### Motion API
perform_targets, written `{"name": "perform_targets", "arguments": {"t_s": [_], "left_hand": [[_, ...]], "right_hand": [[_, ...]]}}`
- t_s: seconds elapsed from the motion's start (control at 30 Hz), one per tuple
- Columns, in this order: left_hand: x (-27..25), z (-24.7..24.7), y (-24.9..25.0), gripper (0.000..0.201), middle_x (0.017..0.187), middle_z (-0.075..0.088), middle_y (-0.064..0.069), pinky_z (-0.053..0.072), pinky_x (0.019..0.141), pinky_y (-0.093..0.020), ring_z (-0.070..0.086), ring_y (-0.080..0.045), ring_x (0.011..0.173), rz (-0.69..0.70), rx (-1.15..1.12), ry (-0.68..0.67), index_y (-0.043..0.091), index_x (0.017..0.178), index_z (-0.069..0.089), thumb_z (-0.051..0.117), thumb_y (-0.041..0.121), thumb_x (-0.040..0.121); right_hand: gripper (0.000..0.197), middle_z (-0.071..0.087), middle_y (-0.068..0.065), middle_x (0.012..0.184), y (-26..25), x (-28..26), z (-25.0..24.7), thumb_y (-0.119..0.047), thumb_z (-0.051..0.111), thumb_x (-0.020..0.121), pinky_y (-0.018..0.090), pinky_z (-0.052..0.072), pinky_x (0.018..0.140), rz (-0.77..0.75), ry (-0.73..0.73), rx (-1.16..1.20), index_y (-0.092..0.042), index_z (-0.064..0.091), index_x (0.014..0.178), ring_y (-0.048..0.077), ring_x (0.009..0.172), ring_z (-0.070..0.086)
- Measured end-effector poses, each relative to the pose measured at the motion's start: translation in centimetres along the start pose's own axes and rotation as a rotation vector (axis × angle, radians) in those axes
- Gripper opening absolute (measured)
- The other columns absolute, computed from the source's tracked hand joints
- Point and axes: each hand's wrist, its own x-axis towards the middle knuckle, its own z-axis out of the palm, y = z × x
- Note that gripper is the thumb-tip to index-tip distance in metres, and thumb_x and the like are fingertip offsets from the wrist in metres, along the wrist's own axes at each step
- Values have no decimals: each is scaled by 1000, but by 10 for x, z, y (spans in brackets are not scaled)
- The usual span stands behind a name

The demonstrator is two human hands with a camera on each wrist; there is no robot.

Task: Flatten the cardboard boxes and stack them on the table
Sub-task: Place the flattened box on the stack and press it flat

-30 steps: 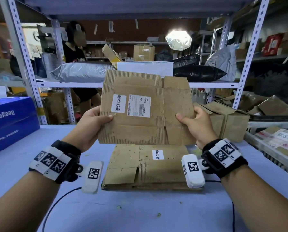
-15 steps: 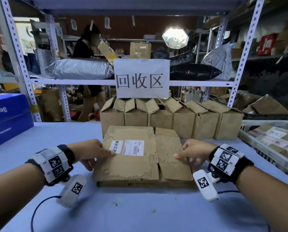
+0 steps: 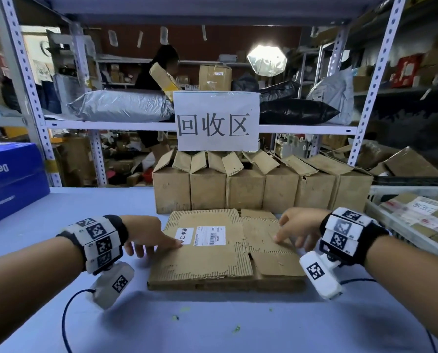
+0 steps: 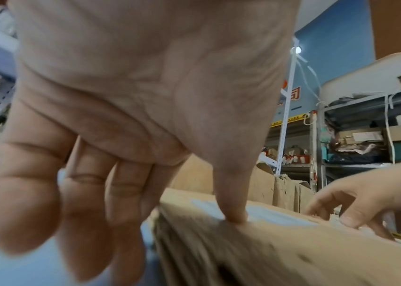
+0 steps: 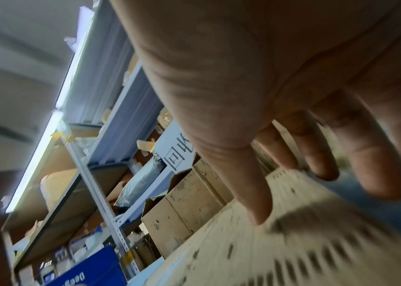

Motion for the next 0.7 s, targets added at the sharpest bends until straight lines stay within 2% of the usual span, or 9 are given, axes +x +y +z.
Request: {"name": "perform_targets", "arguments": {"t_s": [0.13, 0.27, 0.37, 0.43, 0.5, 0.53, 0.6, 0.63, 0.7], "left_hand": [[-2, -33, 5, 40, 81, 75, 4, 52, 49, -22, 66, -11, 59, 37, 47, 197, 23, 88, 63, 58, 63, 93], [6, -79, 5, 30, 92, 75, -6, 49, 44, -22, 67, -19, 69, 200, -109, 534, 12, 104, 74, 61, 39, 99], [21, -102, 9, 35, 118, 71, -10, 50, 68, -28, 65, -25, 92, 237, -156, 723, 11, 120, 71, 65, 36, 96], [38, -108, 12, 47, 125, 66, -11, 47, 78, -33, 62, -29, 107, 199, -203, 722, 8, 130, 62, 69, 36, 93], [57, -108, 14, 46, 115, 66, -7, 48, 75, -32, 61, -25, 100, 180, -314, 670, 10, 127, 58, 72, 35, 90], [67, -107, 13, 43, 108, 66, -6, 47, 69, -30, 61, -22, 93, 184, -367, 639, 11, 122, 58, 72, 34, 89], [83, -105, 11, 38, 100, 67, -8, 44, 58, -27, 59, -19, 78, 200, -468, 580, 6, 115, 60, 68, 33, 89], [90, -104, 10, 38, 96, 67, -10, 44, 58, -27, 58, -21, 73, 206, -518, 559, 4, 111, 61, 65, 35, 88], [98, -104, 8, 37, 91, 64, -13, 49, 62, -33, 61, -28, 75, 191, -595, 550, 4, 103, 61, 59, 40, 92]], "right_hand": [[41, 69, 8, 105, -33, 0, -35, -43, 64, 94, 28, 54, 58, -127, 98, -113, -13, 64, 121, 18, 74, 64], [39, 66, 5, 102, -88, 14, -54, -36, 62, 97, 23, 47, 60, -352, 3, 177, -10, 61, 127, 11, 70, 56], [36, 70, 0, 99, -142, 34, -49, -33, 63, 97, 19, 46, 62, -550, 180, 96, -11, 66, 126, 11, 82, 62], [36, 70, 9, 120, -178, 54, -43, -29, 64, 95, 25, 51, 77, -598, 294, 1, -7, 68, 123, 23, 105, 64], [44, 66, 17, 127, -208, 77, -34, -34, 63, 93, 38, 52, 94, -567, 348, -116, -2, 66, 122, 32, 115, 61], [46, 65, 18, 126, -220, 87, -30, -39, 62, 91, 42, 53, 92, -550, 362, -177, -2, 66, 119, 34, 111, 62], [40, 66, 11, 117, -234, 107, -23, -49, 61, 88, 32, 49, 70, -535, 388, -273, -12, 63, 103, 26, 89, 61], [41, 64, 7, 114, -237, 117, -19, -54, 60, 88, 28, 41, 63, -526, 387, -296, -17, 59, 105, 23, 85, 58], [61, 61, 9, 122, -240, 137, -12, -63, 58, 86, 28, 37, 68, -485, 375, -293, -20, 55, 130, 28, 99, 58]]}}
